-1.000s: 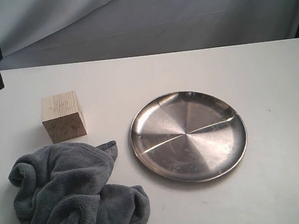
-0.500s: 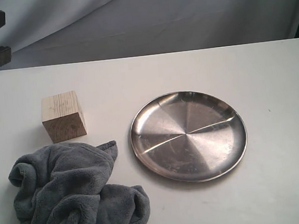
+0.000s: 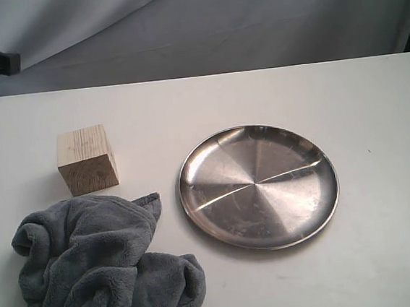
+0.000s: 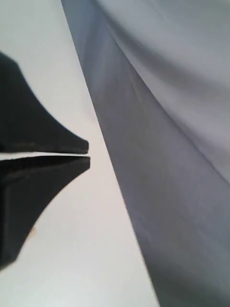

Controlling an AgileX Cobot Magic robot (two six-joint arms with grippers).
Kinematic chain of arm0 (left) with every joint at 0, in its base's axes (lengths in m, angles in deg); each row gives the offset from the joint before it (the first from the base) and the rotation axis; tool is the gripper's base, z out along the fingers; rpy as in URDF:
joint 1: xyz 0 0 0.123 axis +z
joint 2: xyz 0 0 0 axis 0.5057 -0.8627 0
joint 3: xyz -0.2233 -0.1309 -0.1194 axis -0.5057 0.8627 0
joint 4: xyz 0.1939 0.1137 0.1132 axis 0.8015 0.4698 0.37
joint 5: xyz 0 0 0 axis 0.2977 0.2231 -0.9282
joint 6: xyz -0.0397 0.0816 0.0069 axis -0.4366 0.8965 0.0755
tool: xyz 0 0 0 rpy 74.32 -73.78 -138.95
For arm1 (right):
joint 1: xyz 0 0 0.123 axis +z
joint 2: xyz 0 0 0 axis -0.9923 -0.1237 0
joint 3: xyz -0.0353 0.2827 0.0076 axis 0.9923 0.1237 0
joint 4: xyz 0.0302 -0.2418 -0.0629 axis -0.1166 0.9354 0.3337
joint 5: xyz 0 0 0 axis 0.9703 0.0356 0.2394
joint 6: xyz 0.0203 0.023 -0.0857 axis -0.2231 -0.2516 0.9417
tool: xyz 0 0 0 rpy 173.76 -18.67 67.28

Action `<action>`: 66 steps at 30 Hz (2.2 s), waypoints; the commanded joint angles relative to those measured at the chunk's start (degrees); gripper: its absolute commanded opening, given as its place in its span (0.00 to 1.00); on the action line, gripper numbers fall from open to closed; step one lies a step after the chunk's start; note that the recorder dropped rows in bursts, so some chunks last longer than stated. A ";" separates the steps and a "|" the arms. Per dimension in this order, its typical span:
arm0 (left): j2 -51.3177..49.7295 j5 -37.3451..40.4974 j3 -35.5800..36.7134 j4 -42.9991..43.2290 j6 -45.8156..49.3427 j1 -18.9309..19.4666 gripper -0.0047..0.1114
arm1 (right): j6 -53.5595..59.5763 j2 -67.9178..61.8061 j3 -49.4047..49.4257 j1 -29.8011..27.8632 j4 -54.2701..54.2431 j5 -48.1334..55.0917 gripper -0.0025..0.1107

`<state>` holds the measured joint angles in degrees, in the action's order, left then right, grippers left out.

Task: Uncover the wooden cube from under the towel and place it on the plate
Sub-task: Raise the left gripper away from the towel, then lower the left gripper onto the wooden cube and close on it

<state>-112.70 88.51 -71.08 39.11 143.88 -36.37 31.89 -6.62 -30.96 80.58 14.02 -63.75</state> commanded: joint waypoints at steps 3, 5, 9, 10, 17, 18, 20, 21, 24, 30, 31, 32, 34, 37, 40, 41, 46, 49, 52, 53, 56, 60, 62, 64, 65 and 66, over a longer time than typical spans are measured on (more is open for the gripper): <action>-0.19 -1.39 -0.45 22.65 -11.14 -0.97 0.07 | -0.07 0.35 0.20 0.22 0.14 -0.33 0.02; -0.32 -1.13 -0.45 25.17 -11.67 -0.97 0.07 | -0.07 0.35 0.20 0.22 0.14 -0.33 0.02; -1.96 4.50 -2.90 25.43 -12.96 -0.97 0.07 | -0.07 0.35 0.20 0.22 0.14 -0.33 0.02; -2.82 7.03 -4.08 26.66 -12.96 -0.97 0.07 | -0.07 0.35 0.20 0.22 0.14 -0.33 0.02; -10.73 17.84 -10.43 39.16 -17.73 -1.62 0.07 | -0.07 0.35 0.20 0.22 0.14 -0.33 0.02; -11.48 18.99 -10.99 40.59 -18.31 -1.62 0.07 | -0.07 0.35 0.20 0.22 0.14 -0.33 0.02; -13.14 20.96 -12.20 43.29 -18.31 -1.62 0.07 | -0.07 0.35 0.20 0.22 0.14 -0.33 0.02; -13.74 21.88 -12.75 44.97 -18.31 -1.62 0.07 | -0.07 0.35 0.20 0.22 0.14 -0.33 0.02; -15.97 24.61 -14.48 49.24 -16.44 -1.62 0.07 | -0.07 0.35 0.20 0.22 0.14 -0.33 0.02; -19.54 27.63 -16.96 52.88 -14.57 -1.62 0.06 | -0.07 0.35 0.20 0.22 0.14 -0.33 0.02; -20.18 28.49 -17.27 52.45 -13.46 -1.62 0.05 | -0.07 0.35 0.20 0.22 0.14 -0.33 0.02; -20.64 29.24 -17.54 51.01 -10.80 -1.62 0.04 | -0.07 0.35 0.20 0.22 0.14 -0.33 0.02; -21.80 30.58 -18.10 45.39 -3.28 -1.62 0.04 | -0.07 0.35 0.20 0.22 0.14 -0.33 0.02; -23.63 33.17 -19.24 36.72 8.35 -1.62 0.04 | -0.07 0.35 0.20 0.22 0.14 -0.33 0.02; -25.35 34.75 -20.32 32.23 14.11 -1.62 0.04 | -0.07 0.35 0.20 0.22 0.14 -0.33 0.02; -25.54 34.37 -20.37 32.08 14.30 -1.62 0.04 | -0.07 0.35 0.20 0.22 0.14 -0.33 0.02; -25.95 32.46 -20.37 32.80 14.08 -1.62 0.06 | -0.07 0.35 0.20 0.22 0.14 -0.33 0.02; -25.95 31.71 -20.37 32.37 14.08 -1.62 0.11 | -0.07 0.35 0.20 0.22 0.14 -0.33 0.02; -25.95 31.71 -20.37 32.37 14.08 -1.62 0.25 | -0.07 0.35 0.20 0.22 0.14 -0.33 0.02; -25.95 31.71 -20.37 32.37 14.08 -1.62 0.33 | -0.07 0.35 0.20 0.22 0.14 -0.33 0.02; -25.95 31.56 -20.37 31.82 13.95 -1.62 0.65 | -0.07 0.35 0.20 0.22 0.14 -0.33 0.02; -25.95 28.74 -20.26 27.42 13.95 -1.62 0.94 | -0.07 0.35 0.20 0.22 0.14 -0.33 0.02; -25.95 28.53 -20.26 27.17 14.35 -1.62 0.94 | -0.07 0.35 0.20 0.22 0.14 -0.33 0.02; -25.95 28.53 -20.26 27.17 15.73 -1.62 0.94 | -0.07 0.35 0.20 0.22 0.14 -0.33 0.02; -25.95 28.63 -20.26 27.17 15.84 -1.62 0.94 | -0.07 0.35 0.20 0.22 0.14 -0.33 0.02; -25.95 28.75 -20.26 26.74 15.84 -1.62 0.94 | -0.07 0.35 0.20 0.22 0.14 -0.33 0.02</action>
<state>-138.73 117.66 -91.05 67.01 158.83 -37.76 31.89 -6.62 -30.96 80.58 14.02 -63.75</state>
